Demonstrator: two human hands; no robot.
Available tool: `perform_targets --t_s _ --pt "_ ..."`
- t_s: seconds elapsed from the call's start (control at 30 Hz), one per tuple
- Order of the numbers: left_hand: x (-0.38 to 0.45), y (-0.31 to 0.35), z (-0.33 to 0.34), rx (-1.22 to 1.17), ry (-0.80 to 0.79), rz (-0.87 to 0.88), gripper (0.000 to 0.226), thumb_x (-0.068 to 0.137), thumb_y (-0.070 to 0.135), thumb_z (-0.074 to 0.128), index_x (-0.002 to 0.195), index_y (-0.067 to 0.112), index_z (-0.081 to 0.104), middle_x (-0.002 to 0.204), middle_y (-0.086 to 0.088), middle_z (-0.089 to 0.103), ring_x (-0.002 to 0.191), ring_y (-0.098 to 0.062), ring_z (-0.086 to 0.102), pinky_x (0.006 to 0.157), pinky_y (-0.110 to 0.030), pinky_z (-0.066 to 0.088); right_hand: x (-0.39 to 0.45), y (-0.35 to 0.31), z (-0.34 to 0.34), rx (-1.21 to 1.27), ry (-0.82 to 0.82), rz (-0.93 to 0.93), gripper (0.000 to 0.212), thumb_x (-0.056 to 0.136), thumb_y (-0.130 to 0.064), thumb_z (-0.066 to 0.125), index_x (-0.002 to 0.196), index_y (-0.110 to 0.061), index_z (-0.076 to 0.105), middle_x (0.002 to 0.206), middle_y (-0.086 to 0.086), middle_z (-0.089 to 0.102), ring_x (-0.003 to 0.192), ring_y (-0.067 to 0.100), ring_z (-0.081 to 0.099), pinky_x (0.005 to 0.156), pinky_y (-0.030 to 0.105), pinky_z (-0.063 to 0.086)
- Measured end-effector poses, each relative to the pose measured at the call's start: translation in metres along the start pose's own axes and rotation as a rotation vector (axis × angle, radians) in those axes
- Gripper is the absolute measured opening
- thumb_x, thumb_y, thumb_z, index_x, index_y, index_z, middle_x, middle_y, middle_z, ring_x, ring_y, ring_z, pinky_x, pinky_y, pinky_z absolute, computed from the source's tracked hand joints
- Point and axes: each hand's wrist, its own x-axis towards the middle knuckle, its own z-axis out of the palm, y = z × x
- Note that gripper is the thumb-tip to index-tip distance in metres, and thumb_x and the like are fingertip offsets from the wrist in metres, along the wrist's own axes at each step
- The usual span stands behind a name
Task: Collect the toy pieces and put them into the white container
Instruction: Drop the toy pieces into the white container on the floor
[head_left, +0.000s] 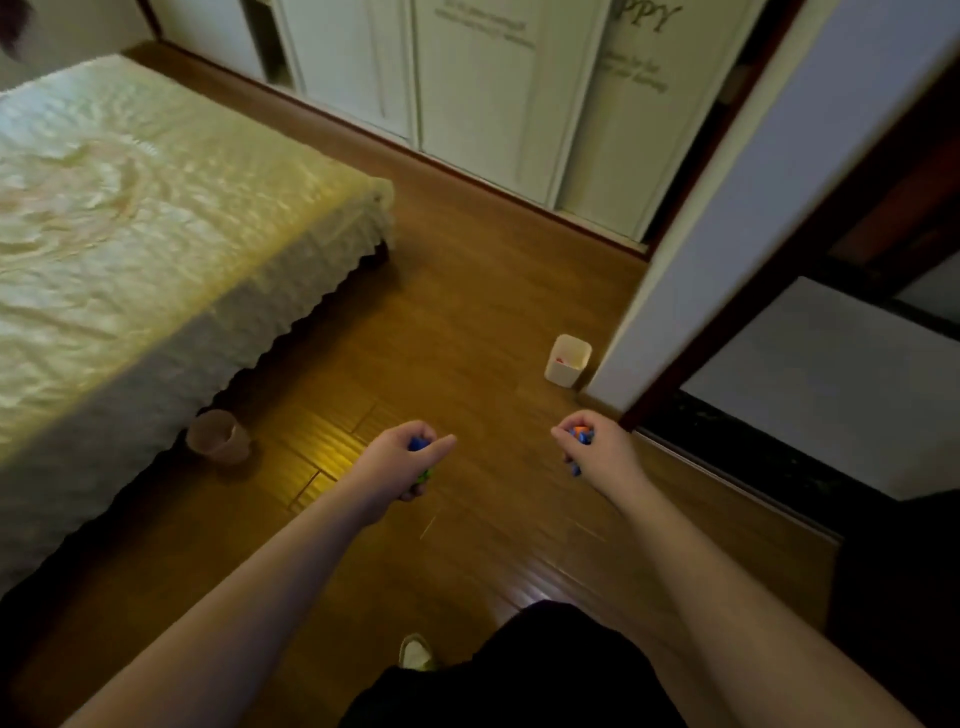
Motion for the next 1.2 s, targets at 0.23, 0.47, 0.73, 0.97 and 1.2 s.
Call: perform_targets --t_s 0.23,0.47,0.73,0.97,1.2 --pt "0.093 0.065 0.028 0.082 -0.108 0.049 0.040 0.091 0.051 0.055 0.073 0.016 0.057 0.067 -0.005 0.047 0.051 -0.017 0.049 0.043 -0.024 0.033 0.070 0.004 -0.029 0.048 0.084 0.107 0.018 0.090 -0.037 0.063 0.097 -0.021 0.063 0.088 -0.005 0.062 0.077 0.011 0.062 0.061 0.023 0.054" --pt "0.183 0.141 0.069 0.158 -0.141 -0.009 0.050 0.090 0.059 0.049 0.069 0.014 0.055 0.059 -0.002 0.049 0.054 -0.018 0.052 0.047 -0.025 0.036 0.168 0.012 -0.072 0.074 0.067 0.125 0.024 0.091 -0.045 0.058 0.100 -0.023 0.064 0.091 -0.008 0.060 0.084 0.008 0.058 0.070 0.024 0.050" --pt "0.258 0.199 0.079 0.127 -0.109 -0.081 0.045 0.094 0.049 0.052 0.069 0.011 0.052 0.064 -0.008 0.049 0.058 -0.020 0.054 0.048 -0.029 0.040 0.265 -0.009 -0.112 0.141 0.009 0.113 0.031 0.093 -0.045 0.055 0.112 -0.021 0.064 0.105 -0.004 0.061 0.077 0.006 0.060 0.053 0.015 0.044" --pt "0.340 0.241 0.073 0.197 -0.109 -0.112 0.041 0.096 0.044 0.052 0.072 0.011 0.052 0.068 -0.011 0.049 0.060 -0.022 0.049 0.046 -0.030 0.035 0.333 -0.023 -0.127 0.229 -0.032 0.182 0.021 0.094 -0.038 0.057 0.109 -0.024 0.060 0.102 -0.001 0.060 0.072 0.013 0.065 0.048 0.017 0.049" --pt "0.451 0.303 0.087 -0.124 -0.299 -0.227 0.029 0.097 0.036 0.049 0.083 0.011 0.051 0.067 -0.005 0.049 0.057 -0.016 0.046 0.051 -0.031 0.029 0.427 -0.020 -0.141 0.288 0.006 0.314 0.031 0.093 -0.045 0.057 0.114 -0.023 0.061 0.096 0.001 0.067 0.061 0.010 0.062 0.047 0.019 0.047"
